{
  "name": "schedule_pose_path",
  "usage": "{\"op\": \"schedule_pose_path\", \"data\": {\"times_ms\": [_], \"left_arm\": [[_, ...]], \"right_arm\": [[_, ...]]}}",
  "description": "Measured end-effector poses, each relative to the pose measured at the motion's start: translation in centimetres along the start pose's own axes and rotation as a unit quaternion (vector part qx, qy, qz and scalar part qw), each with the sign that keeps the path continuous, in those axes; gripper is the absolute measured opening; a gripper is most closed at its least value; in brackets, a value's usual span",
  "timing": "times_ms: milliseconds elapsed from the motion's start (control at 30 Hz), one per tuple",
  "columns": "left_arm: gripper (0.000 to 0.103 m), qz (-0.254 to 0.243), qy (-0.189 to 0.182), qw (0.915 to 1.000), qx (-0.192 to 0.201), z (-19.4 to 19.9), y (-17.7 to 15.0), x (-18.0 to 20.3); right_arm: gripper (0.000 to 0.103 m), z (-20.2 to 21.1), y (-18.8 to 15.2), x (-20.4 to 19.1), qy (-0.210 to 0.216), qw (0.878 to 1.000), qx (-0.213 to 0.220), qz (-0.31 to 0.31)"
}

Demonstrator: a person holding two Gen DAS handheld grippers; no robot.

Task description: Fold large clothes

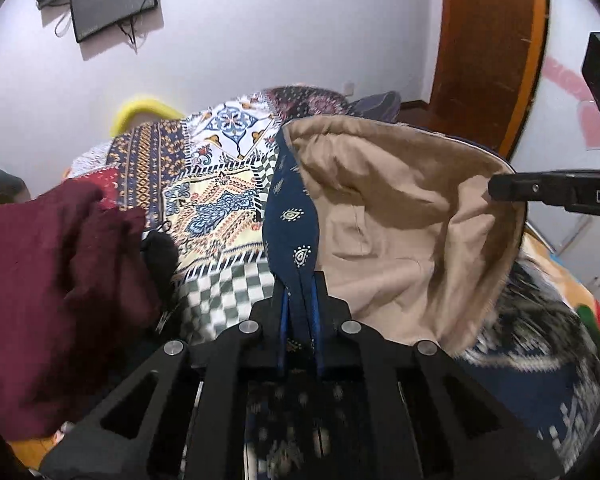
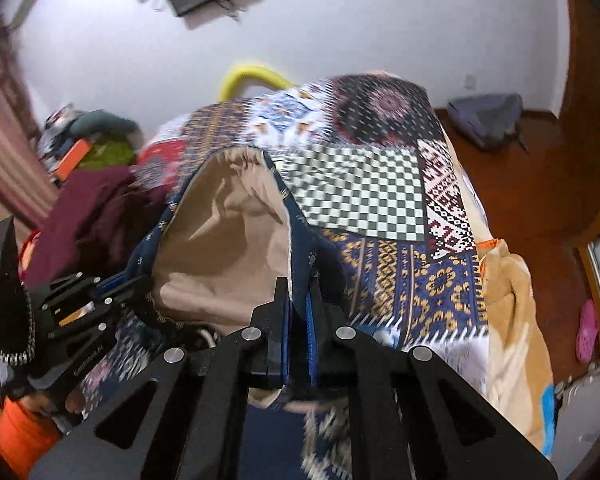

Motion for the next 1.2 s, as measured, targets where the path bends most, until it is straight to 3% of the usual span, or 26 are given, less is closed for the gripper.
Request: {"op": "schedule_pose_path", "data": {"times_ms": [167, 333, 600, 833, 933, 1067, 1100, 1133, 1167, 1200], "left_arm": [[0.009, 0.002, -0.017, 0.9998, 0.010, 5.2, -3.8, 0.7], [0.009, 0.015, -0.029, 0.9995, -0.003, 7.3, -8.7, 1.3], [0.009, 0.049, -0.010, 0.9975, -0.050, 6.0, -16.1, 0.5], [0.010, 0.056, 0.032, 0.9941, -0.087, 3.7, -20.3, -0.3], [0.010, 0.064, 0.037, 0.9907, -0.114, 2.5, -22.3, -0.8], [0.010, 0.070, 0.021, 0.9899, -0.122, 2.7, -22.8, -0.8], [0.014, 0.070, 0.019, 0.9900, -0.121, 3.0, -22.6, -0.8], [0.018, 0.071, 0.014, 0.9903, -0.119, 3.3, -22.4, -0.8], [0.028, 0.073, 0.008, 0.9906, -0.115, 3.7, -22.1, -0.7], [0.043, 0.075, 0.004, 0.9910, -0.111, 4.1, -21.7, -0.5]], "right_arm": [[0.006, 3.0, -3.6, -2.6, 0.005, 0.999, 0.005, 0.038], [0.006, 4.2, -8.3, -3.5, -0.004, 0.998, -0.002, 0.057], [0.006, 3.4, -13.2, -0.9, -0.050, 0.998, -0.016, 0.031], [0.006, 2.0, -17.1, 2.5, -0.092, 0.995, -0.038, -0.008], [0.006, 2.1, -17.4, 2.6, -0.104, 0.994, -0.027, 0.001], [0.014, 2.6, -17.1, 1.9, -0.123, 0.992, -0.029, 0.023], [0.017, 2.6, -17.1, 1.8, -0.125, 0.991, -0.032, 0.029], [0.027, 2.7, -17.1, 1.5, -0.126, 0.991, -0.039, 0.036], [0.041, 2.8, -17.1, 1.2, -0.123, 0.991, -0.045, 0.040], [0.048, 3.0, -17.1, 0.9, -0.120, 0.991, -0.047, 0.043]]}}
Point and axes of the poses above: each gripper's, at about its wrist camera, not at the fingertips, and z roughly against the way its jaws point, x to its right, y to its top, the point moved 8 cm from there along -z, roughly the way its jaws point, and after that the axes turned 4 degrees about -x, right-handed, at the moved point
